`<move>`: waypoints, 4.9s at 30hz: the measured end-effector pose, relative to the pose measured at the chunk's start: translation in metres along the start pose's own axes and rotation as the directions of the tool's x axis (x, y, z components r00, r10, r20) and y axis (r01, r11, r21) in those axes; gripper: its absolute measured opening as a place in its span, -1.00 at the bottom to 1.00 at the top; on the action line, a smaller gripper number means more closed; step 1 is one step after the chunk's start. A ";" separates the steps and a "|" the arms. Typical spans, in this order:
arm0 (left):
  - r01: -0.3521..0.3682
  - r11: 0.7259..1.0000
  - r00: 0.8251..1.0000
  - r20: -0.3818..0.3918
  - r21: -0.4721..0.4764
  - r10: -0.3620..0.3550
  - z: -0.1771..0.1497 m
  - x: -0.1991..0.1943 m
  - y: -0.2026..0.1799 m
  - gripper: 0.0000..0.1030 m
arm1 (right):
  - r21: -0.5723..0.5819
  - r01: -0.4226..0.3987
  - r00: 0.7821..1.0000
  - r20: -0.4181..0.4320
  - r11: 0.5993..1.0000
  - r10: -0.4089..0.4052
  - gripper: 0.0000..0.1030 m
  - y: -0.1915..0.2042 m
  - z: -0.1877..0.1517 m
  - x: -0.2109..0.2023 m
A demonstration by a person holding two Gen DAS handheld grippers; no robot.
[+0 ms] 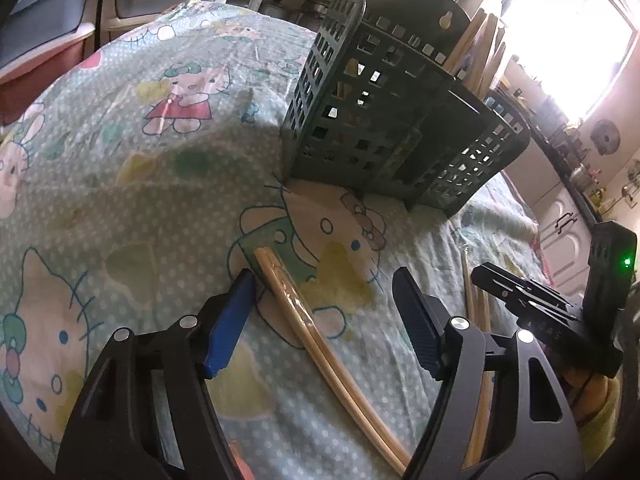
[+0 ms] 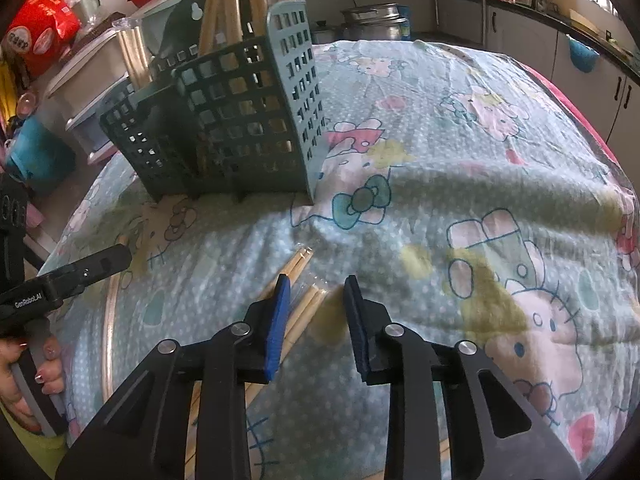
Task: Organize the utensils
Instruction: 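Close the left gripper on a chopstick while the right gripper closes on chopsticks, then lift the held chopsticks with both grippers and lower them into the holder, then open both grippers to release the chopsticks into the holder compartments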
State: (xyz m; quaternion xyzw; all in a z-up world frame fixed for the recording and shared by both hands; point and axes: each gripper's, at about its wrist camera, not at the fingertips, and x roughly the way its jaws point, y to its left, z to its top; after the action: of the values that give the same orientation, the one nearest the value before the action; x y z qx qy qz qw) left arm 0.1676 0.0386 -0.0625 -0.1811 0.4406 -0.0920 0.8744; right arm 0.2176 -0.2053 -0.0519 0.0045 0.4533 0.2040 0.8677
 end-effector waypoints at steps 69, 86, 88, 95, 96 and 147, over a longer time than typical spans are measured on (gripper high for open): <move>0.110 0.959 0.888 0.407 0.263 -0.214 0.068 -0.140 -0.102 -0.94 | -0.018 -0.089 0.826 0.557 0.996 0.084 -0.90 0.016 0.028 -0.175; 0.104 0.948 0.835 0.491 0.302 -0.248 0.098 -0.170 -0.119 -0.94 | -0.080 -0.098 0.782 0.610 0.992 0.126 -0.90 0.045 0.063 -0.193; 0.101 0.948 0.825 0.508 0.303 -0.250 0.103 -0.176 -0.119 -0.94 | -0.084 -0.099 0.776 0.618 0.992 0.130 -0.90 0.047 0.067 -0.196; 0.088 0.950 0.796 0.552 0.300 -0.248 0.116 -0.193 -0.119 -0.94 | -0.124 -0.106 0.757 0.633 0.987 0.161 -0.90 0.062 0.085 -0.203; 0.084 0.951 0.792 0.559 0.299 -0.246 0.118 -0.195 -0.119 -0.94 | -0.130 -0.105 0.757 0.633 0.986 0.164 -0.90 0.064 0.088 -0.203; 0.039 0.984 0.786 0.603 0.175 -0.138 0.156 -0.155 -0.069 -0.94 | -0.226 -0.023 0.692 0.699 0.974 0.178 -0.89 0.106 0.170 -0.157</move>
State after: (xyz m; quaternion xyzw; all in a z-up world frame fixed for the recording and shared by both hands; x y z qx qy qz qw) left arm 0.2009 0.0616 0.1649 -0.1540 0.1164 -0.1028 0.9758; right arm 0.2353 -0.1342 0.1914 0.0216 0.0568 0.2779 0.9587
